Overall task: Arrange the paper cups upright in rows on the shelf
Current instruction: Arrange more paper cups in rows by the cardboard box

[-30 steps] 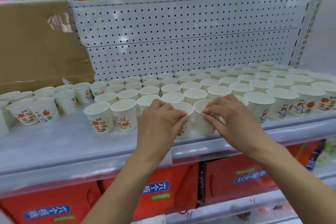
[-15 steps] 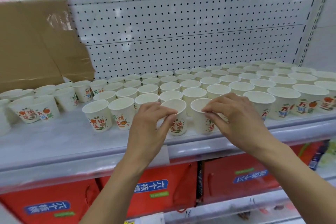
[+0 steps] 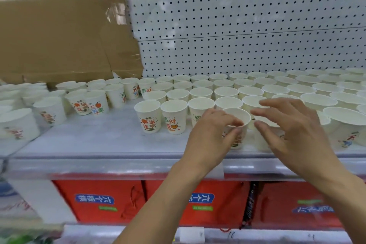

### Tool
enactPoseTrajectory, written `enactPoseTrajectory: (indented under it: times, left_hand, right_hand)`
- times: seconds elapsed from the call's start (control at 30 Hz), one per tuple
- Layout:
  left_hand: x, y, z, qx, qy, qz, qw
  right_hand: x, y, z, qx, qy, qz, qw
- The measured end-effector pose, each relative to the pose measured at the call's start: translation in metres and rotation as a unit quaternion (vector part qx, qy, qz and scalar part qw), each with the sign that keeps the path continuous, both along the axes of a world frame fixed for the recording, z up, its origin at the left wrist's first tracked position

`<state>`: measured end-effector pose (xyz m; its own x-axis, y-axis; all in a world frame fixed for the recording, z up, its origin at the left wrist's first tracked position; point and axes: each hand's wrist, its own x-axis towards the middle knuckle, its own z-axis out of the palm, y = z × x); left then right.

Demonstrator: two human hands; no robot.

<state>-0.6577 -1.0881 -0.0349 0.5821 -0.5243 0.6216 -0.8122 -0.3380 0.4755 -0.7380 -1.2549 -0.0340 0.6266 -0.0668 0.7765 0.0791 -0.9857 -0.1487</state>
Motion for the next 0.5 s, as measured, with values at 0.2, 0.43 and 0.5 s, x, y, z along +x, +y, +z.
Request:
enactPoseTrajectory:
  times: [0.2,0.43,0.5]
  left_hand:
    - [0.001,0.004,0.008,0.036,-0.004,-0.019,0.999]
    - [-0.006,-0.004,0.009,0.041,-0.009,-0.027,0.999]
    - [-0.006,-0.006,0.008,0.042,-0.024,-0.018,0.999]
  right_hand:
    - [-0.002,0.002,-0.001,0.017,0.007,-0.023,1.000]
    - [-0.008,-0.007,-0.006,0.023,0.022,-0.035,0.999]
    - [-0.009,-0.008,-0.007,0.018,0.029,-0.030,0.999]
